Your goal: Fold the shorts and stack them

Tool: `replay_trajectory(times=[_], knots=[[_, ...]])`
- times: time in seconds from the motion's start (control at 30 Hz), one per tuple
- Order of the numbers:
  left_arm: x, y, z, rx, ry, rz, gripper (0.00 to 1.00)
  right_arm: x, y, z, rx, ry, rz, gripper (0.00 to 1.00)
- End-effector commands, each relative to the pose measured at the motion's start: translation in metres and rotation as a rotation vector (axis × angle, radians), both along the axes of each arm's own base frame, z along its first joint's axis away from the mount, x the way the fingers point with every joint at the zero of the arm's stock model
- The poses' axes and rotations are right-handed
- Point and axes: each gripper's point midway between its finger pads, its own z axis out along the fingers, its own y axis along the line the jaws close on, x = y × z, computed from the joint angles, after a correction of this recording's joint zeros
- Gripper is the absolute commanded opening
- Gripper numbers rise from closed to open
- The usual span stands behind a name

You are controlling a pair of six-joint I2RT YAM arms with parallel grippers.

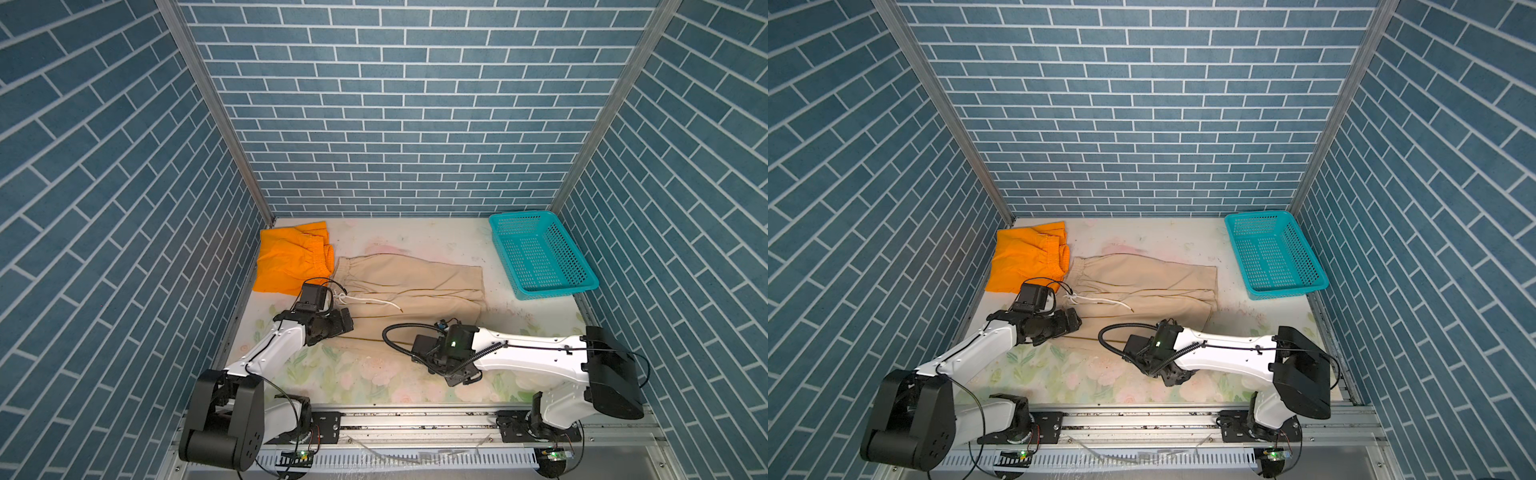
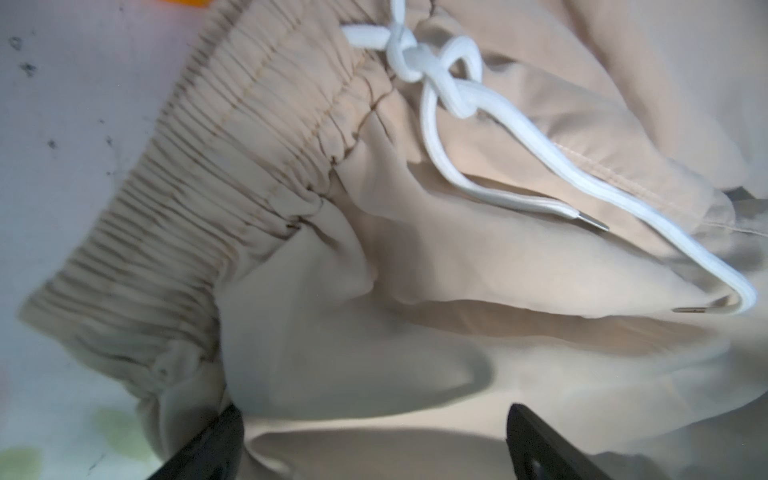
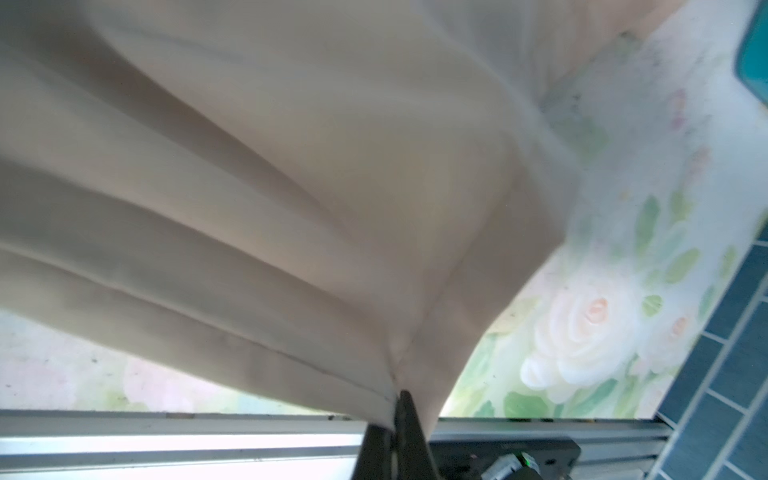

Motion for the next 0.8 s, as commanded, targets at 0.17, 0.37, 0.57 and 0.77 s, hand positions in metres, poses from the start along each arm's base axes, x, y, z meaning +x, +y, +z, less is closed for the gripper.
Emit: replay_trajectory(times=[0.17, 0.37, 0.57, 0.77], knots=[[-0.003, 0.006, 0.007, 0.033, 0.019, -0.006, 1.0, -0.017, -0.001, 0.011, 0.18, 0.052, -0.055, 0.54], [0.016, -0.001, 0.059, -0.007, -0.087, -0.014, 1.0, 0.023, -0.028, 0.041, 0.47, -0.125, -0.245, 0.67], [0.069, 0.015, 0.102, 0.159, -0.201, -0.057, 1.0, 0.068, -0.056, 0.039, 0.67, -0.275, -0.386, 0.71], [0.136, 0.02, 0.088, 0.222, -0.14, -0.102, 1.0, 0.082, -0.066, 0.013, 0.616, -0.23, -0.399, 0.73]])
